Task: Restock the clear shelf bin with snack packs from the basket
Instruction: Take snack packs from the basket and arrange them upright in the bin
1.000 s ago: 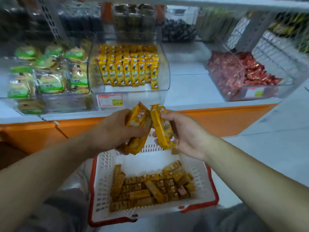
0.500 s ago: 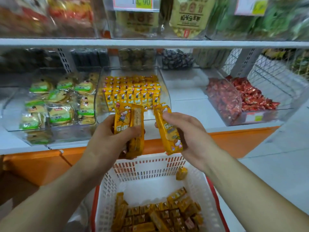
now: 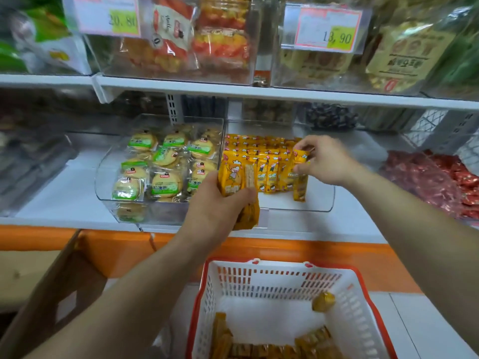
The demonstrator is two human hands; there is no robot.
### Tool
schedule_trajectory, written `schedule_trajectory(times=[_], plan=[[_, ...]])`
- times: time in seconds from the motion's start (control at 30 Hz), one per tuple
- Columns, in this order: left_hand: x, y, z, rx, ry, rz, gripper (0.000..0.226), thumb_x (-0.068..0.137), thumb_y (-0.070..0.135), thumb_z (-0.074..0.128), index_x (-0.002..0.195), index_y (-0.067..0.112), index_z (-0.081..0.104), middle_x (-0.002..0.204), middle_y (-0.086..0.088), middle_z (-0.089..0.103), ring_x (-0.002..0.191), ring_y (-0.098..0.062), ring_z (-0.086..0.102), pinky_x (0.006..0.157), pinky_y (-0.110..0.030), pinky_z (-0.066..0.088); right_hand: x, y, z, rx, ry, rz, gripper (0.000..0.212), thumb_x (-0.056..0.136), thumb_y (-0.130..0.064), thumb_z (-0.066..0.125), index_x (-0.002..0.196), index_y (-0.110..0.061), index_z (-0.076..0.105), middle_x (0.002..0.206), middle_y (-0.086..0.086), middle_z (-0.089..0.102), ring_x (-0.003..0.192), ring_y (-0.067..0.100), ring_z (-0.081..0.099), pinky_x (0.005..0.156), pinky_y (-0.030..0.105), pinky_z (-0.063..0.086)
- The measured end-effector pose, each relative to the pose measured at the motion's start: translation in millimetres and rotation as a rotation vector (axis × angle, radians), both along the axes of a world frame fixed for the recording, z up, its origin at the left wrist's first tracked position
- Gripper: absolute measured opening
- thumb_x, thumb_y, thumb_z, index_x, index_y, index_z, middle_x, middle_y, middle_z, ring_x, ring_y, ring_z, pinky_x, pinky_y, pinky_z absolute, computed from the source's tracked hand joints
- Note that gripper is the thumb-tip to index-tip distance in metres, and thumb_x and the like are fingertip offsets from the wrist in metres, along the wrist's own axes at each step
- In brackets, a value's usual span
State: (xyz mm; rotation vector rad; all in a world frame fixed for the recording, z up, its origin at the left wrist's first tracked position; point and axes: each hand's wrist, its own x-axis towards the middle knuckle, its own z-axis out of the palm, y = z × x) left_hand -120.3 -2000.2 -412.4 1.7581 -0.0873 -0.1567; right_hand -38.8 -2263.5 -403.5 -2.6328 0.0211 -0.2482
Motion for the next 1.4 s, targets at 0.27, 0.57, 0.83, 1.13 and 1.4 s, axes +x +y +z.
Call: schedule_trajectory(times=[0.27,0.57,0.83,1.13,1.4], plan=[[11.9,7.8,-9.3,-0.027,0.022,-0.035,0.028,0.086,0.040,0.076,0.110,0.035,0.062,0.096,0.012,0.072,0.082,-0.003,0.070,0.055,-0.013,0.050,51.6,7.5,-26.0,-0.693,0.191,-0.031,0.044,0.081,-0.039,0.075,0.122,-0.037,0.061,0.125,0.001,0.065,0.120,0.027,0.057,0.097,0.041,0.038],[16.5,6.9,-14.7,-0.067,0.069,-0.041,0.035,0.089,0.039,0.074,0.121,0.032,0.061,0.105,0.009,0.072,0.093,-0.010,0.070,0.062,-0.019,0.052,40.4,9.7,-26.7,-0.824,0.170,-0.048,0.049,0.078,-0.032,0.071,0.125,-0.027,0.059,0.126,0.005,0.058,0.122,0.029,0.051,0.101,0.041,0.037],[6.0,-9.4,-14.0,-0.231,0.270,-0.204,0.029,0.091,0.031,0.076,0.117,0.022,0.067,0.075,0.008,0.075,0.063,-0.009,0.071,0.057,-0.028,0.058,-89.5,37.6,-1.6,0.339,0.004,-0.025,0.018,0.084,-0.029,0.076,0.100,-0.029,0.068,0.092,-0.010,0.069,0.083,0.011,0.064,0.071,0.025,0.048],[-20.8,-36.5,-14.6,-0.347,0.313,-0.485,0.029,0.086,0.033,0.076,0.114,0.032,0.074,0.114,-0.006,0.078,0.103,-0.027,0.076,0.078,-0.036,0.062,-145.9,52.1,-11.9,0.948,0.176,0.057,0.039,0.093,-0.028,0.066,0.130,-0.017,0.060,0.117,0.010,0.070,0.099,0.025,0.070,0.087,0.044,0.057],[-23.8,-45.8,-14.3,-0.353,0.399,-0.395,0.028,0.082,0.026,0.074,0.105,0.011,0.074,0.097,-0.010,0.080,0.082,-0.023,0.078,0.061,-0.028,0.060,-153.1,24.3,-6.9,1.164,0.084,0.191,0.047,0.083,-0.009,0.070,0.127,-0.016,0.054,0.104,-0.005,0.067,0.070,0.015,0.052,0.049,0.022,0.037]])
